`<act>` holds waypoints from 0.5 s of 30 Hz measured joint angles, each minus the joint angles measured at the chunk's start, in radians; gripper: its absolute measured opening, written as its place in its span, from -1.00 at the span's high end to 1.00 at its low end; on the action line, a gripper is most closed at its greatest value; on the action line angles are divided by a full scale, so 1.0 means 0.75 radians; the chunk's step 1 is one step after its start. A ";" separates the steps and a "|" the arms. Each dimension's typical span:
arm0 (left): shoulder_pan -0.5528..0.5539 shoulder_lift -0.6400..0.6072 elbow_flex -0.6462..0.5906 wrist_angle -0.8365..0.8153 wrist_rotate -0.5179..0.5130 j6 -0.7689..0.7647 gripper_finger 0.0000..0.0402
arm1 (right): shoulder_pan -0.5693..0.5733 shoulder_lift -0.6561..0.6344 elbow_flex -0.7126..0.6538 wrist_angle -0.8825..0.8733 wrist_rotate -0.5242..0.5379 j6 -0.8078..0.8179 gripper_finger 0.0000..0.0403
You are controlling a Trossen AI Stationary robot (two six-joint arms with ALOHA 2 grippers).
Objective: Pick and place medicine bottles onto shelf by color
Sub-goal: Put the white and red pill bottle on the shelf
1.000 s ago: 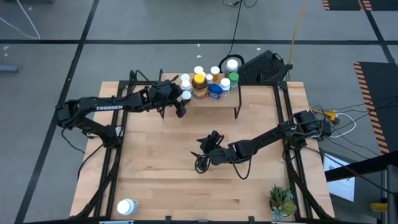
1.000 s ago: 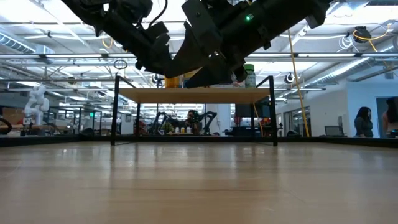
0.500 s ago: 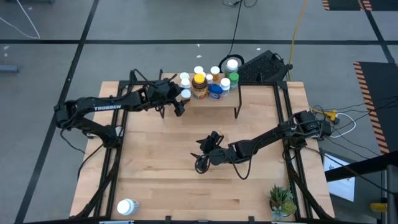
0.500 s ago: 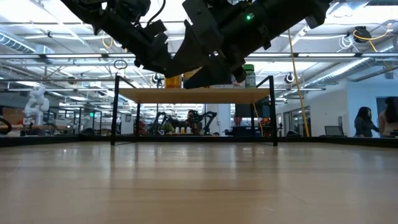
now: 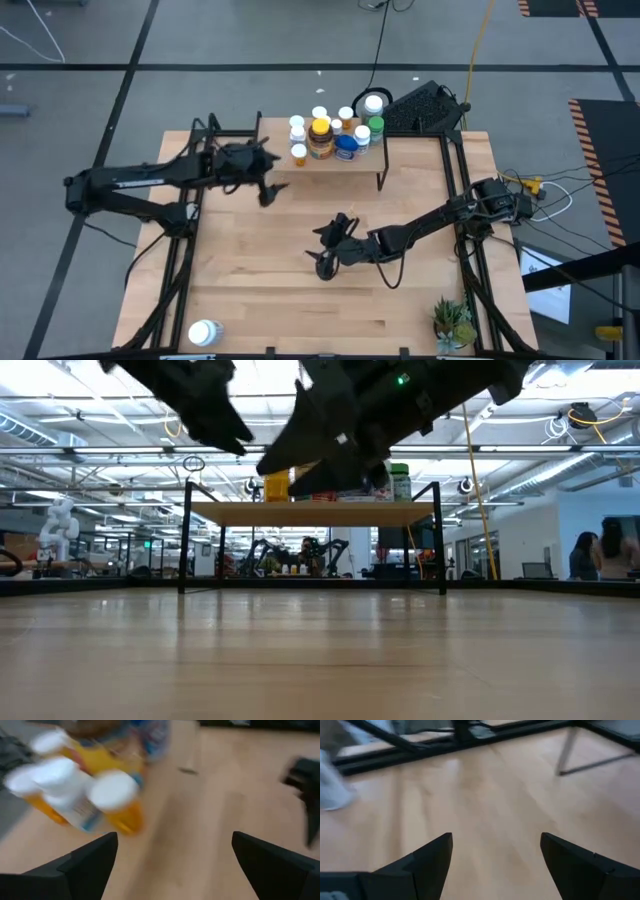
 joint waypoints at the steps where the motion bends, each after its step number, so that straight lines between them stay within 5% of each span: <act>1: -0.039 -0.027 0.000 -0.060 0.000 -0.012 -0.98 | 0.000 0.000 0.000 0.027 -0.043 -0.015 -0.48; 8: -0.402 -0.199 -0.031 -0.602 0.099 -0.278 -0.98 | 0.009 0.089 0.001 0.311 -0.139 -0.144 -0.48; 15: -0.862 -0.381 -0.160 -0.704 0.034 -0.755 -0.98 | 0.000 0.333 0.165 0.466 -0.248 -0.197 -0.48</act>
